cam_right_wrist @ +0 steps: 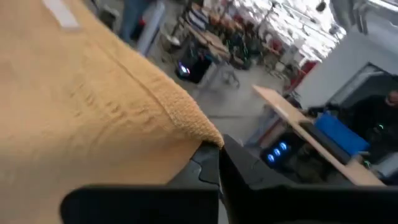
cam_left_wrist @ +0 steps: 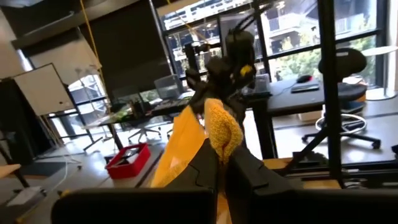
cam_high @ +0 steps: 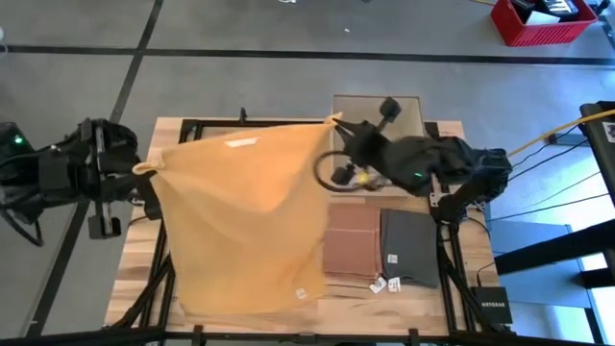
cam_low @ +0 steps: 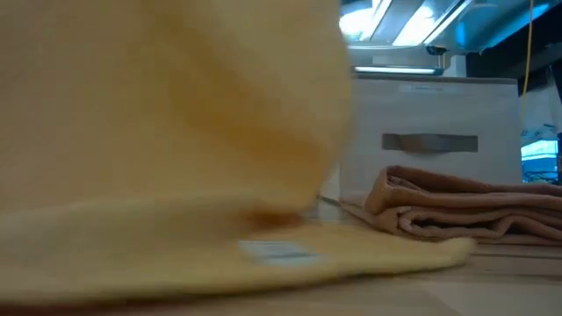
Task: Fold towel
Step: Fold the yellow towel
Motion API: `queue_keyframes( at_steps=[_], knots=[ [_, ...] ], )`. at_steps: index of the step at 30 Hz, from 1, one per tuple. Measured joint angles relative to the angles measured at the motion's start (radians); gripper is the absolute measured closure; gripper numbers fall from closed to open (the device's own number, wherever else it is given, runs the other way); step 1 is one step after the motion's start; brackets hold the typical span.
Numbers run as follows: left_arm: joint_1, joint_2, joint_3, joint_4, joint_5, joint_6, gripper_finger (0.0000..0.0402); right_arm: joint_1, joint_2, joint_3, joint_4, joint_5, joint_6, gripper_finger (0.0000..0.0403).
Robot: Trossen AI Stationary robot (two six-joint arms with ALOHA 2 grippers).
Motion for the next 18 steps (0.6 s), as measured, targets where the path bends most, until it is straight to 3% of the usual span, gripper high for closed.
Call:
queue_keyframes(
  at_steps=[4,8,12,15,18],
  knots=[
    [0.019,-0.017,0.0,-0.133,0.001,-0.09,0.0398,-0.078,0.005,-0.049,-0.03,-0.058,0.039,0.04],
    [0.022,-0.036,0.0,-0.387,0.0,-0.305,0.0399,-0.125,0.005,-0.097,-0.043,-0.127,0.072,0.04],
    [0.021,-0.043,0.0,-0.632,0.001,-0.613,0.0394,-0.122,0.005,-0.143,-0.073,-0.15,0.088,0.04],
    [0.021,-0.029,0.001,-0.863,0.019,-0.895,0.0395,-0.092,0.005,-0.179,-0.141,-0.294,0.134,0.04],
    [0.021,0.004,0.001,-1.117,0.128,-1.204,0.0398,-0.052,0.005,-0.253,-0.166,-0.424,0.181,0.04]
  ],
)
